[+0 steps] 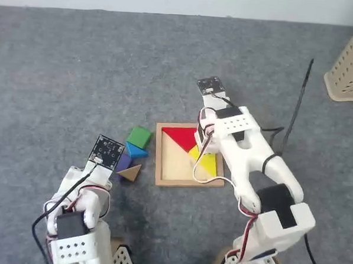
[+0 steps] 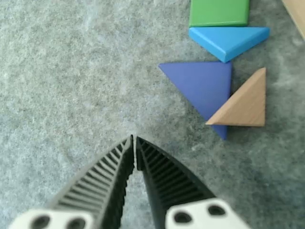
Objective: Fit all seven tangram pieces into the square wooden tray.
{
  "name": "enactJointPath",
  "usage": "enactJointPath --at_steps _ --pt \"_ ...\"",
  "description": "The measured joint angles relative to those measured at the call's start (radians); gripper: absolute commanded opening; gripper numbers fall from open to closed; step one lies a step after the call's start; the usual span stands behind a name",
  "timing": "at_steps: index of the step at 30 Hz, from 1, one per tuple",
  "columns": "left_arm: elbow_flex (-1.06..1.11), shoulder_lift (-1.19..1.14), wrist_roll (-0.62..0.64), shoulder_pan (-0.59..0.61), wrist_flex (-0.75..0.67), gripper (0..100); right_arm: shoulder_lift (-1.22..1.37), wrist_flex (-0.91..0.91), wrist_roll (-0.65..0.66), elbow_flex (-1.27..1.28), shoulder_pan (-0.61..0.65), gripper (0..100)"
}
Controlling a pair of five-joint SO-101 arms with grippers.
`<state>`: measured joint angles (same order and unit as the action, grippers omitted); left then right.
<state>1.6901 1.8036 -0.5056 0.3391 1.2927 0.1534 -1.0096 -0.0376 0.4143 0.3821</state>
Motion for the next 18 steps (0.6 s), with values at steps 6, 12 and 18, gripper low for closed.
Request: enactJointPath --at_steps 6,12,18 --pt "0.0 0.0 0.0 0.0 0.0 1 0.002 0.0 -0.011 -0.006 -0.061 0.6" --pt "0.0 0.0 0.0 0.0 0.0 1 -0.023 -0.071 -0.015 -0.031 -0.124 0.6" --pt "0.0 0.0 0.0 0.0 0.0 1 -0.281 -0.081 -0.015 0.069 -0.123 0.6"
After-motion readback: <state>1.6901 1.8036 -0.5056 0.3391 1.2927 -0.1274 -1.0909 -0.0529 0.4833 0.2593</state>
